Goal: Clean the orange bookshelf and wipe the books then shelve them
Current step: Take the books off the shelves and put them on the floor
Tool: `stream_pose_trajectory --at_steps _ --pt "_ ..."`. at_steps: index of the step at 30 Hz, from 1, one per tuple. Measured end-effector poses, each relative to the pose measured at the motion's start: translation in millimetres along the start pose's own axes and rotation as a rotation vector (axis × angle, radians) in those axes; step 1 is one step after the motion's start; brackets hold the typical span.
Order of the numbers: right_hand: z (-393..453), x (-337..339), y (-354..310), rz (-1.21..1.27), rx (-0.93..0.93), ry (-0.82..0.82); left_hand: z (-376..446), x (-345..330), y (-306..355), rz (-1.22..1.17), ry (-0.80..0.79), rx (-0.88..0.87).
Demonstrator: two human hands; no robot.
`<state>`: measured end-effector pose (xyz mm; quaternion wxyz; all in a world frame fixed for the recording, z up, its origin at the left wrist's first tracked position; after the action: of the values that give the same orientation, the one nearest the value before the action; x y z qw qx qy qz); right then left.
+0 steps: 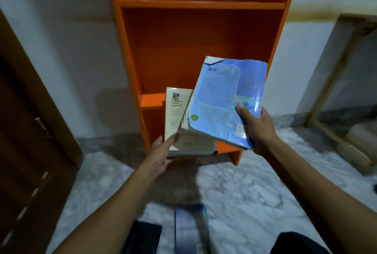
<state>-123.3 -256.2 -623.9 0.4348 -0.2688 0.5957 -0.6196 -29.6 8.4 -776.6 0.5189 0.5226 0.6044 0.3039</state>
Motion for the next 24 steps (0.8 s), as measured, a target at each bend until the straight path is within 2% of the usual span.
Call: stream_pose_trajectory --at_steps 4,11,15,20,24 --pt "-9.2 14.3 34.4 -0.037 -0.044 0.040 -23.6 32.5 -59.7 0.087 -0.051 0.034" --pt "-27.8 15.4 101.2 -0.107 -0.162 0.020 -74.1 89.3 -224.5 0.175 0.002 0.371" --pt "-43.7 16.0 154.8 -0.157 -0.266 -0.035 -106.1 115.5 -300.2 0.143 0.060 0.521" --pt "-81.4 11.2 220.8 -0.146 -0.391 -0.101 -112.9 131.4 -339.0 0.039 0.105 0.575" --pt "-117.5 10.3 274.8 -0.157 -0.514 -0.114 -116.9 140.7 -346.3 0.118 0.117 0.697"
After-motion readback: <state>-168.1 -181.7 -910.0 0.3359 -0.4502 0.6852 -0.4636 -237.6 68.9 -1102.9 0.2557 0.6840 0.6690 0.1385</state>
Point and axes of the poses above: each hand's wrist, its own z-axis towards the middle knuckle, its own x-axis out of the back of the hand, y = z × x, the point moved 10 cm from there along z, towards the middle knuckle, and after that the axes turned 1 degree about -x, right-handed, at the moved point
